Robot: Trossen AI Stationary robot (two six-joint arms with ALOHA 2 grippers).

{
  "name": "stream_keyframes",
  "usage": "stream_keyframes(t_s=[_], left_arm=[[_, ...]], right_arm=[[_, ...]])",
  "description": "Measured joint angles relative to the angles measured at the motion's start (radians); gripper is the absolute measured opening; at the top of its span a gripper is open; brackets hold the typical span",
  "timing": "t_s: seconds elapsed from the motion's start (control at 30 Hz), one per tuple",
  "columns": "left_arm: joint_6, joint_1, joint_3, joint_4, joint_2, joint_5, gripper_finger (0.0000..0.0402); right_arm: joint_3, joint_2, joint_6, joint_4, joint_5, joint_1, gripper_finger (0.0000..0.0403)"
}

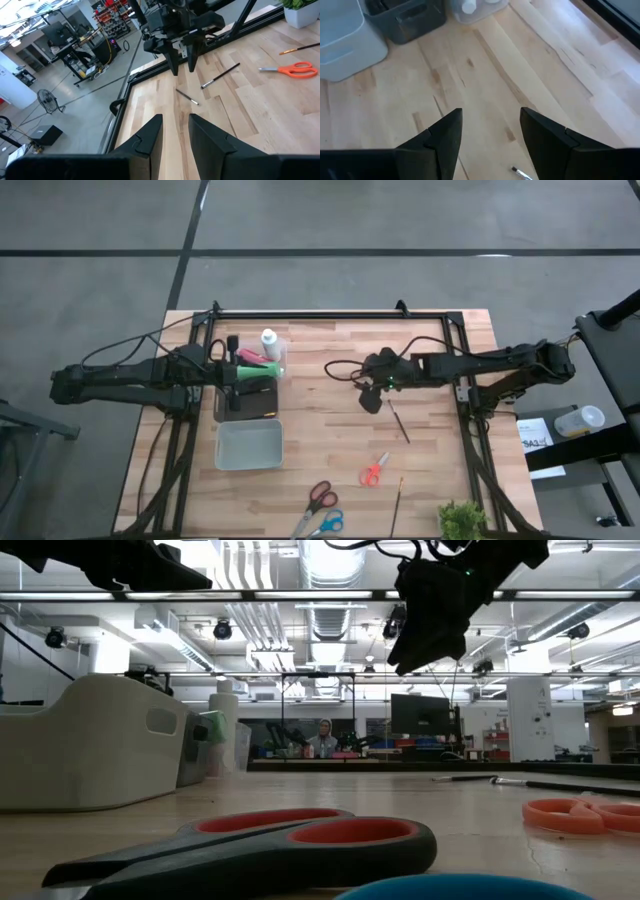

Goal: Pick & Place Paint Supplies
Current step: Put the left silver makeup brush into the black bin

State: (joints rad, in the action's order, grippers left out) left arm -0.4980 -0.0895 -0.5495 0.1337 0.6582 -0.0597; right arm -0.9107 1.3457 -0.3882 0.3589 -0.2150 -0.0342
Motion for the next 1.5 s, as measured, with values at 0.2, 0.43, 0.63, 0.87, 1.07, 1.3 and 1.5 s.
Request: stream_keyframes(t_s=[0.2,0.43,0.63,0.87,1.07,1.3,1.5], left_arm=[[0.0,0.0,0.0,0.0,0.0,0.0,0.01],[0.0,0.0,0.0,0.0,0.0,0.0,0.01],[0.0,0.0,0.0,0.0,0.0,0.0,0.01],[0.001,0.0,0.0,0.0,0.0,0.0,0.01],[0.001,0.0,0.0,0.0,0.0,0.0,0.01],[0.001,0.0,0.0,0.0,0.0,0.0,0.01],[0.001,0.0,0.0,0.0,0.0,0.0,0.01]], right_arm=[[0.005,-0.001,0.007,0.002,0.002,0.001,0.0196],[0.015,-0.001,0.007,0.003,0.003,0.001,0.0196],[0.015,-0.002,-0.001,0.001,0.003,0.001,0.0196],[0.015,-0.002,-0.004,0.0,0.004,0.001,0.0196],[0.016,-0.002,0.073,0.002,0.005,0.001,0.0196],[0.023,-0.002,0.409,0.153,-0.034,0.001,0.0196],[0.034,-0.002,0.497,0.262,-0.131,-0.008,0.0196]])
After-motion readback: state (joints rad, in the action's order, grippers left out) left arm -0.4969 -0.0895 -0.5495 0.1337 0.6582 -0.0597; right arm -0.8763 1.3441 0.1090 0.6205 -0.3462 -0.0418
